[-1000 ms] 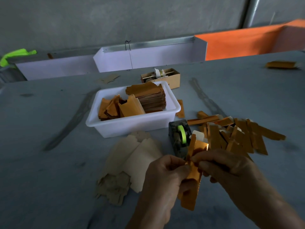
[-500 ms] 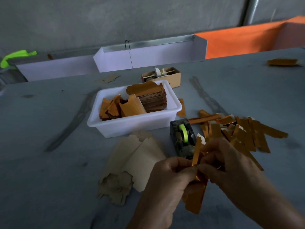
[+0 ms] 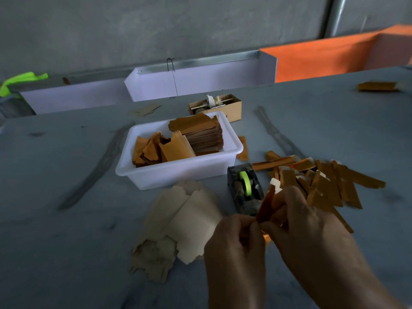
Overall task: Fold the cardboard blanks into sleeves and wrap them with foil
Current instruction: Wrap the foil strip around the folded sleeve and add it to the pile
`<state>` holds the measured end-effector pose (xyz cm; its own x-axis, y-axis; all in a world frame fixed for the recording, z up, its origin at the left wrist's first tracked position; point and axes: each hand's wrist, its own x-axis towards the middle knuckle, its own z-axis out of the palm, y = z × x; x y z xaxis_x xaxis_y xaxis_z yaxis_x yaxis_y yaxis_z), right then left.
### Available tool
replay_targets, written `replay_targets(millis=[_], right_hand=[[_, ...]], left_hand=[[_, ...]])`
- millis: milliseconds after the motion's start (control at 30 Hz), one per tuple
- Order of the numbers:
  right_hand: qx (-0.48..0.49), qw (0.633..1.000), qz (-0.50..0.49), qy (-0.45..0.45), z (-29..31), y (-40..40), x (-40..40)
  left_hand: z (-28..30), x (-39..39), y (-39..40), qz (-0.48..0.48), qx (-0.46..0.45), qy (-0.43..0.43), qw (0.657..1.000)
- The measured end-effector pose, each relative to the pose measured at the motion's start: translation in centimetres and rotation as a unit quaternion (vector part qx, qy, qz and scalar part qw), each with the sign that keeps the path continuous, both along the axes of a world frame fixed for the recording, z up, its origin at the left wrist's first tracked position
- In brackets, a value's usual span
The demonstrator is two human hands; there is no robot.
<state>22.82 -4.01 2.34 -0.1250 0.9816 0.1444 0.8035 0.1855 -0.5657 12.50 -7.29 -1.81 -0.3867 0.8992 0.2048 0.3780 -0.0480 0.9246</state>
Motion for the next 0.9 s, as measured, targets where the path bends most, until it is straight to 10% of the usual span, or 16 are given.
replay_targets(millis=[133,333,667,767,900], right_hand=[[0.005,0.999,-0.03,-0.025,-0.3,-0.1,0.5],[-0.175,0.943,0.027,0.281,-2.6,-0.2,0.5],[-0.185,0.904,0.005,0.385,-3.5,0.8,0.3],[-0.097,0.926,-0.066,0.358,-3.3,2.8,1.8],[-0.017,0.955,-0.148,0.256,-3.3,6.9,4.8]], left_hand=[[0.2,-0.7,0.0,0.047,0.035,-0.023,0.998],[0.9,-0.5,-0.4,0.003,-0.049,-0.05,0.998],[-0.1,-1.7,0.1,-0.056,-0.139,-0.097,0.984],[-0.9,-4.1,1.1,0.039,-0.11,0.093,0.989],[-1.6,-8.4,3.1,0.117,-0.225,0.416,0.873]])
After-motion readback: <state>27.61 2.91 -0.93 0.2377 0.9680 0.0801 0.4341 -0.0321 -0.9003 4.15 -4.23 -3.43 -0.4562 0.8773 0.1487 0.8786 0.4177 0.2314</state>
